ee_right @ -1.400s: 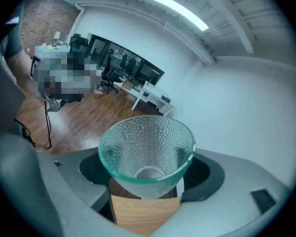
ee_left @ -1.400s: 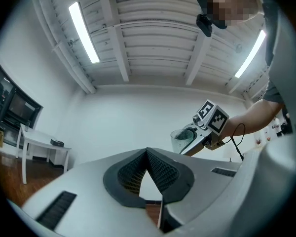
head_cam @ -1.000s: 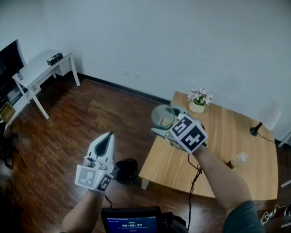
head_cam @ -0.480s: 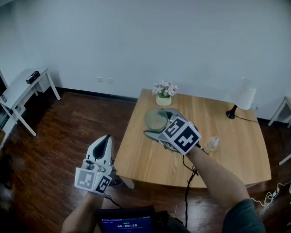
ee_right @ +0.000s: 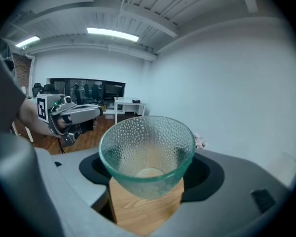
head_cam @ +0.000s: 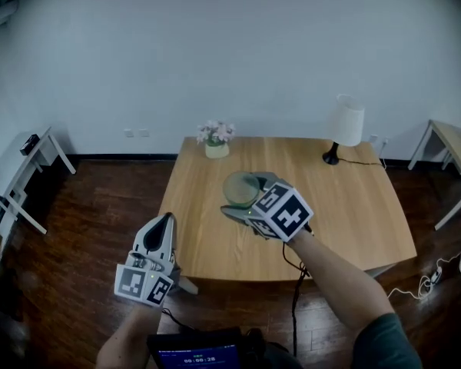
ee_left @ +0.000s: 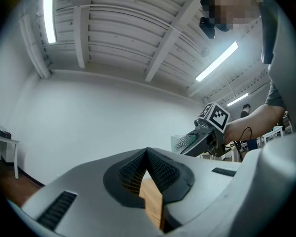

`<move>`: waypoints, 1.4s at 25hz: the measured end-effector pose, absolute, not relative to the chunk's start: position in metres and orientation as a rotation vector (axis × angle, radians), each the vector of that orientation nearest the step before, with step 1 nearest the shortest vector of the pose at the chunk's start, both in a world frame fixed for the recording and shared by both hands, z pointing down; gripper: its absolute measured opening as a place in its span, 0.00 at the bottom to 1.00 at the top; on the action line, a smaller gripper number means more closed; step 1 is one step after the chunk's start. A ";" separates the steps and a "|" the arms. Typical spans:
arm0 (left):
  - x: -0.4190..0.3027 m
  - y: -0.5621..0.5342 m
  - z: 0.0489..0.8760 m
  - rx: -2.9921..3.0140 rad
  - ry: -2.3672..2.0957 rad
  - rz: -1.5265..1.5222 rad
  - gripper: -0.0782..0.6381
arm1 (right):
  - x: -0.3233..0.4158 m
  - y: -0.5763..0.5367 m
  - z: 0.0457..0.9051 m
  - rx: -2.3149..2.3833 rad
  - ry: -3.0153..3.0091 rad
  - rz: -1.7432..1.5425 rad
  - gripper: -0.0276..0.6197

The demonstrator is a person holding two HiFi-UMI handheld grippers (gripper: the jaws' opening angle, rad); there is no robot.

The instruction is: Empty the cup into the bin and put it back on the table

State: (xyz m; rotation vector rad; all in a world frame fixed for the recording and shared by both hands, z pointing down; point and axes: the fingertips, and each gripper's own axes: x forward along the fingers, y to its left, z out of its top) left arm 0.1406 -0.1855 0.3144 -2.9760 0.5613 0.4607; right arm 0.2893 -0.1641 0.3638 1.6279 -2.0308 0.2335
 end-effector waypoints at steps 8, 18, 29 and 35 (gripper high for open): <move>0.177 -0.166 0.336 -3.050 0.502 0.362 0.10 | 0.332 -0.146 0.404 1.718 -2.034 0.428 0.65; 0.190 -0.184 0.386 -3.130 0.467 0.201 0.10 | 0.334 -0.160 0.474 1.741 -1.998 0.590 0.65; 0.209 -0.200 0.459 -3.249 0.461 0.068 0.10 | 0.317 -0.158 0.567 1.728 -1.958 0.734 0.65; 0.225 -0.202 0.501 -3.286 0.448 -0.054 0.10 | 0.316 -0.153 0.603 1.754 -1.933 0.774 0.65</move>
